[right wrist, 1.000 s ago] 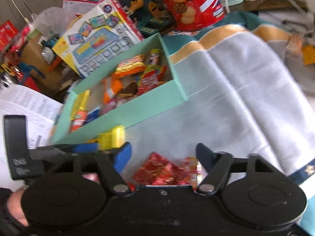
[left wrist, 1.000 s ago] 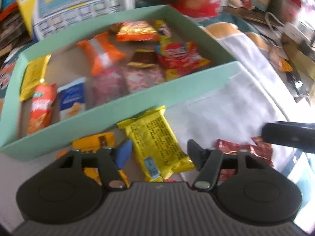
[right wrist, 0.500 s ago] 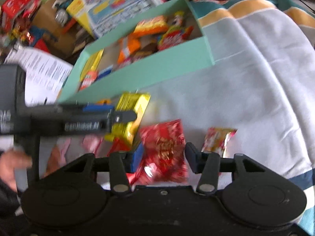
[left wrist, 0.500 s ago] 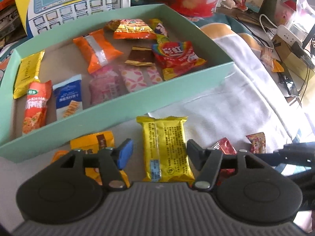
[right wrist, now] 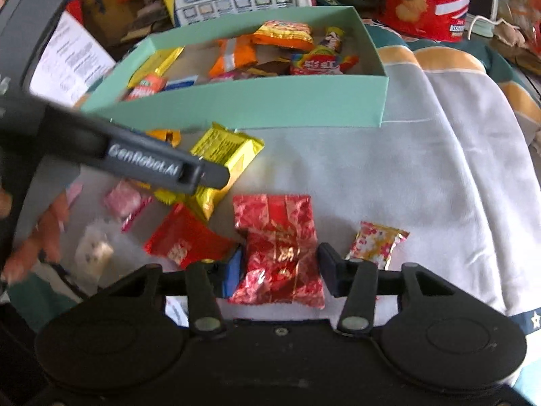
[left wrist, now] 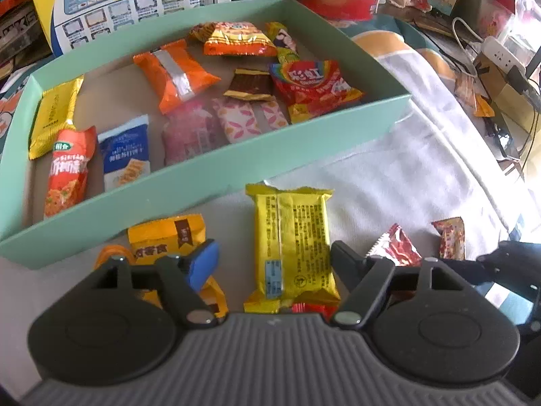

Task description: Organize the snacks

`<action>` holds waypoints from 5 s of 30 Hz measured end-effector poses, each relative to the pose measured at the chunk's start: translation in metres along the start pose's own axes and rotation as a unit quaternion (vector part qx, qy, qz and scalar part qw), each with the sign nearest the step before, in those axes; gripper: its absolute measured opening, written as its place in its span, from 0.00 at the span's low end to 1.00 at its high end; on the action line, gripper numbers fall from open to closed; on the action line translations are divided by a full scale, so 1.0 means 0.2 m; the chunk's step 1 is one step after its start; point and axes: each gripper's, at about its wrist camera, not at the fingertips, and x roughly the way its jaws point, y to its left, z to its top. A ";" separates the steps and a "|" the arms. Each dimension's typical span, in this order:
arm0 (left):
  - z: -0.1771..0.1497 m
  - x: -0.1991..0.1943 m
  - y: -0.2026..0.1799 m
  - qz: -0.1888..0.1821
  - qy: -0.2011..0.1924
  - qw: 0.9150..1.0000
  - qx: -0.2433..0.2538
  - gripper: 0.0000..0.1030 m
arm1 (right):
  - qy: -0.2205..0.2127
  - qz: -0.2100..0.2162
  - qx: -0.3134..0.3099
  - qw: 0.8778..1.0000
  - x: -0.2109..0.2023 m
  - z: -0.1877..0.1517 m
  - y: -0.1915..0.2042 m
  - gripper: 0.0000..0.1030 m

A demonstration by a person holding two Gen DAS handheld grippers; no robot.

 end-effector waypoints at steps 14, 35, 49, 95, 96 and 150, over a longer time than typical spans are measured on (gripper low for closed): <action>-0.01 -0.01 -0.02 0.012 -0.014 1.000 0.021 0.46 | -0.025 0.026 0.074 0.997 -0.07 0.01 -0.10 0.37; 0.21 -0.35 0.31 0.008 -0.099 0.994 -0.041 0.46 | -0.096 0.065 0.082 0.990 -0.15 0.52 -0.04 0.37; 0.56 -0.07 0.87 0.065 -0.087 0.989 -0.097 0.46 | -0.059 0.119 0.074 0.988 0.43 1.20 0.25 0.38; -0.24 -0.43 0.71 0.064 -0.047 0.986 -0.145 1.00 | -0.045 0.118 0.119 0.985 0.02 0.52 0.24 1.00; -0.29 -0.42 0.72 0.064 -0.041 0.986 -0.150 1.00 | -0.037 0.122 0.119 0.985 0.03 0.48 0.25 1.00; -0.64 -0.56 0.87 0.083 -0.070 0.983 -0.151 0.31 | -0.002 0.128 -0.034 0.991 0.04 0.18 0.71 0.34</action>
